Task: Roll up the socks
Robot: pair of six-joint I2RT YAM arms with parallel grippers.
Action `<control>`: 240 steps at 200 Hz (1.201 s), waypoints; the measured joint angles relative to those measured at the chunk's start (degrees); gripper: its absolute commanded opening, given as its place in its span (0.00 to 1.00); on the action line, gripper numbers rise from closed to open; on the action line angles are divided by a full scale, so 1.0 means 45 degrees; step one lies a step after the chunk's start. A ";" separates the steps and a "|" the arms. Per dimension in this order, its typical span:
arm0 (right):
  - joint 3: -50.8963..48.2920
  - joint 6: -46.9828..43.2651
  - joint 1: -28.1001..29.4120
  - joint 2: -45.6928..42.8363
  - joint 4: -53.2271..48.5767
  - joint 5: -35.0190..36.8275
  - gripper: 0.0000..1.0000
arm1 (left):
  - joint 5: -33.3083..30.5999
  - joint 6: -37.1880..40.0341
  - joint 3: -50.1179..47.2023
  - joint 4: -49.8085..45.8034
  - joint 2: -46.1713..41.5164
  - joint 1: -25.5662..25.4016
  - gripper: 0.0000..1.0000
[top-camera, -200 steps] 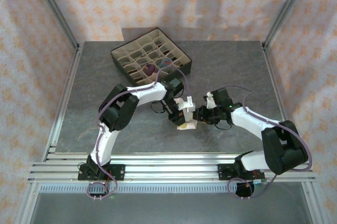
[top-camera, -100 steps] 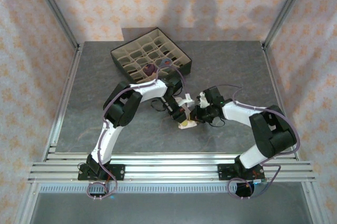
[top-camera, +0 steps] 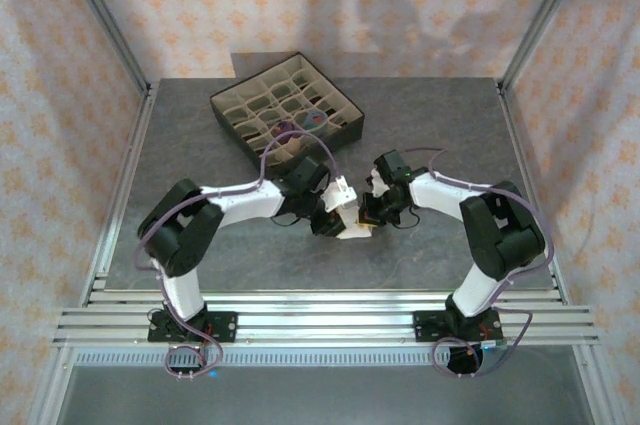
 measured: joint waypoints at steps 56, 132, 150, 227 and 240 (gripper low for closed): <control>0.0962 -0.0418 0.0000 0.0767 -0.0971 -0.0121 0.00 | -0.4337 0.2739 -0.3245 0.4755 -0.1690 -0.2613 0.40; 0.1724 -0.0821 -0.0005 0.1399 -0.1778 -0.0345 0.00 | -0.7155 0.4843 -0.2909 0.5935 -0.0248 -0.3405 0.39; 0.1817 -0.0869 -0.0024 0.1477 -0.1885 -0.0389 0.00 | -0.7208 0.4925 -0.2885 0.5935 -0.0180 -0.3415 0.38; 0.0719 -0.0602 -0.0413 0.0316 -0.0981 -0.0675 0.39 | -0.6062 0.3191 -0.2127 0.4847 0.0005 -0.3026 0.00; 0.0117 -0.0447 -0.0709 -0.0515 -0.0699 -0.0714 0.41 | -0.5513 0.2443 -0.2127 0.4847 0.0005 -0.2759 0.00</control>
